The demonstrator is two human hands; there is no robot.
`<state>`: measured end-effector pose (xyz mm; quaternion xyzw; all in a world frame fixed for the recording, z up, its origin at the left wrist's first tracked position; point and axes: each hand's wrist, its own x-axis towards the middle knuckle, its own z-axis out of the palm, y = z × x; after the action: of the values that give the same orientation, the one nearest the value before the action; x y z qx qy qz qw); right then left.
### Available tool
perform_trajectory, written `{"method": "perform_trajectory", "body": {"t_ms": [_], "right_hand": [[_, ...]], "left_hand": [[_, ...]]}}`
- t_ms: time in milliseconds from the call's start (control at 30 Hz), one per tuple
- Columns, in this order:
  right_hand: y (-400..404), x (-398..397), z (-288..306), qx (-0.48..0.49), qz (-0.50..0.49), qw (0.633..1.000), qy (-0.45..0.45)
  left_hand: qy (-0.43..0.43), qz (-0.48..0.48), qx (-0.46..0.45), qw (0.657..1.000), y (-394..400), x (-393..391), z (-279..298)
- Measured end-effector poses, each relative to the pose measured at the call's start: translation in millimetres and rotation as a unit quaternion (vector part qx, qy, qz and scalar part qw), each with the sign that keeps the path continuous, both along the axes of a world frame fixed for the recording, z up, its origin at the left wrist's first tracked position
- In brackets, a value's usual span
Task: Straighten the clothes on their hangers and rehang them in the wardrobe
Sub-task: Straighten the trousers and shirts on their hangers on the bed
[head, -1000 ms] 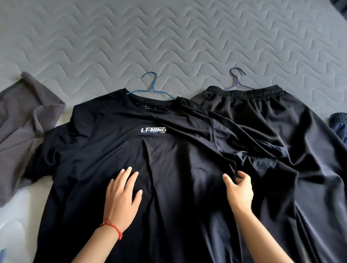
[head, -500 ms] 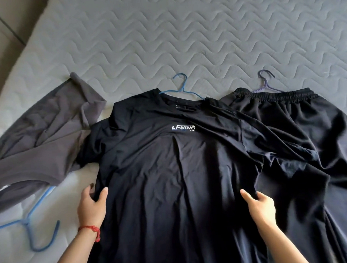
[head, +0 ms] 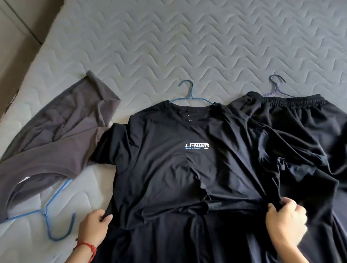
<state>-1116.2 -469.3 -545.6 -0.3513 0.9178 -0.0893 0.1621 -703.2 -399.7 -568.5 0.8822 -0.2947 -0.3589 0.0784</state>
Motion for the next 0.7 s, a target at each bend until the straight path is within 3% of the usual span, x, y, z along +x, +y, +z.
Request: {"method": "perform_trajectory", "body": {"t_ms": [100,200,367,433,567,700], "right_hand": [[-7,33,-4,-0.093,0.173,0.979,0.056],[-23,75,-13,-0.132,0.281,0.950,0.038],[-37,129,-48,-0.052,0.440,0.897,-0.005],[-32,132,-65,-0.019,0.475,0.880,0.013],[-30,129,-70,0.014,0.479,0.877,0.037],[-33,127,-69,0.025,0.480,0.876,0.045]], "left_hand": [[0.004,0.042,-0.071,0.997,-18,-6,15],[0.002,0.063,-0.127,0.990,-48,-10,24],[0.089,0.184,-0.165,0.965,-104,0,21],[0.172,0.279,-0.181,0.927,-124,10,14],[0.331,0.442,-0.201,0.809,-143,15,13],[0.351,0.480,-0.201,0.779,-145,14,9]]}}
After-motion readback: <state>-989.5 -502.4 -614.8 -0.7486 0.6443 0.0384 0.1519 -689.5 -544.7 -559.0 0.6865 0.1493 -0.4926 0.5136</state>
